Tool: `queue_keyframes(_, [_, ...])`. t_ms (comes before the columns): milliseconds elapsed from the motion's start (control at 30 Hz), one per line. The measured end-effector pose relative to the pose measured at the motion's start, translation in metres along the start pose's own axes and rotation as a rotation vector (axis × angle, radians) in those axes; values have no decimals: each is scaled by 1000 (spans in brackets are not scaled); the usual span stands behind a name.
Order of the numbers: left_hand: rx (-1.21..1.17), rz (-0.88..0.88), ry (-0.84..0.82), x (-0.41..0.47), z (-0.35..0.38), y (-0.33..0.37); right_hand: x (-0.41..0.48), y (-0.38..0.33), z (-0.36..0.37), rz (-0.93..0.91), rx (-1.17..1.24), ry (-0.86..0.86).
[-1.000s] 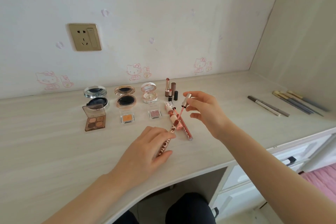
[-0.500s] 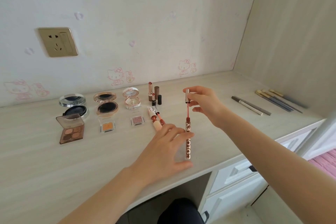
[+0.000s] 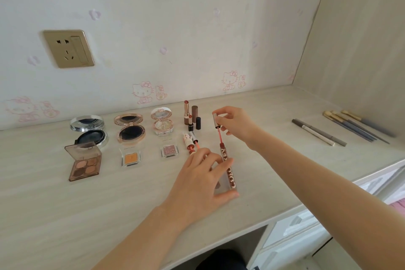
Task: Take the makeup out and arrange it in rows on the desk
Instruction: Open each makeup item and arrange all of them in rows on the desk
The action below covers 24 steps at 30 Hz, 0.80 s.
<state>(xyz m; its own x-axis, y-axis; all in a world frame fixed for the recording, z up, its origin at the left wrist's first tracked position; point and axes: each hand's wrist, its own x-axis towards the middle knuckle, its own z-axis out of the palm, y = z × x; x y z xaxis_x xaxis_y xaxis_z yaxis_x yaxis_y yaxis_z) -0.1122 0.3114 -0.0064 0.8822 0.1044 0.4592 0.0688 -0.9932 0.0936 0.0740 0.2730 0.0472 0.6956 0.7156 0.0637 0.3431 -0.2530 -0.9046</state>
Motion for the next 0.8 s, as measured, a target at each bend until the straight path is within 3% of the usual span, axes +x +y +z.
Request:
queue_keyframes(467, [-23,-67,-48,-1,3,-3,19,14,34,-95,-340,-113])
queue_keyframes(800, [-57,-101,-50,0,3,-5,26,17,44,-116,-384,-113])
